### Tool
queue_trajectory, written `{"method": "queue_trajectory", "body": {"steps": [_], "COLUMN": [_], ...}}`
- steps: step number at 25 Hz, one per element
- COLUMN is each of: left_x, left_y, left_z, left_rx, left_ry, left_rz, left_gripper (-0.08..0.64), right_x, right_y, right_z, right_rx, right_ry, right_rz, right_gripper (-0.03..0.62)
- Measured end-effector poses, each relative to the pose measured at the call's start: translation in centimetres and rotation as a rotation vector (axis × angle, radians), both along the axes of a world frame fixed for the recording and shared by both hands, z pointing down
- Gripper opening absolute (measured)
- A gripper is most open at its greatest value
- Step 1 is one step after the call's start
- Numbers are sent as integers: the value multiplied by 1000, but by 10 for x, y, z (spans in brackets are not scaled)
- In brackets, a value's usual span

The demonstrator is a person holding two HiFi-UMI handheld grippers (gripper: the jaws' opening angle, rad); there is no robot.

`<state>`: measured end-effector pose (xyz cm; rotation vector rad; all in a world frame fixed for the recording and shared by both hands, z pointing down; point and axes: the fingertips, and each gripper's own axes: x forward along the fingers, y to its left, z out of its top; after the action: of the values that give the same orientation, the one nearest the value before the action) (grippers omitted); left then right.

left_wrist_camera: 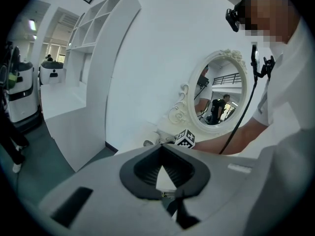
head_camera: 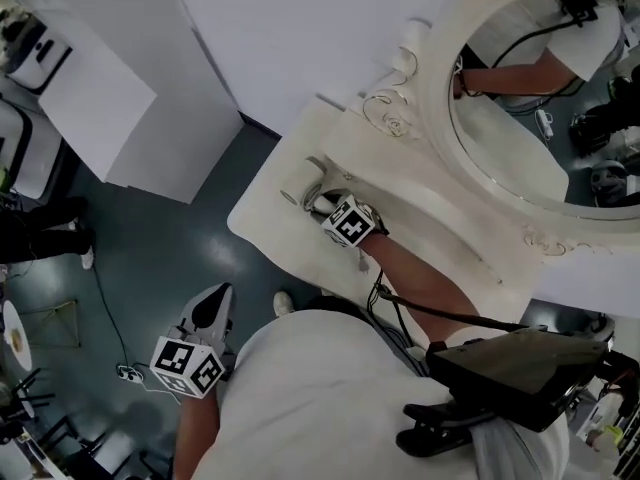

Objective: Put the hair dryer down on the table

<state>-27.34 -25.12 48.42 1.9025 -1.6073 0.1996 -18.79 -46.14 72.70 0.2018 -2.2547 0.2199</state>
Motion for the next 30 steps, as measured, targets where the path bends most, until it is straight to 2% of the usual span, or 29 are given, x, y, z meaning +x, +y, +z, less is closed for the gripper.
{"method": "queue_trajectory", "body": {"steps": [17, 30], "left_x": [10, 19], "left_y": [-7, -4], "left_z": [-1, 1], "left_rx": [-9, -11], "left_ry": [-22, -22], "left_rz": [-20, -32], "left_gripper": [-3, -3], "right_x": [2, 5], "right_y": [5, 4], "right_z": [8, 10], "right_rx": [64, 52], "right_ry": [13, 6], "right_rz": [-72, -71], "right_gripper": [204, 212]}}
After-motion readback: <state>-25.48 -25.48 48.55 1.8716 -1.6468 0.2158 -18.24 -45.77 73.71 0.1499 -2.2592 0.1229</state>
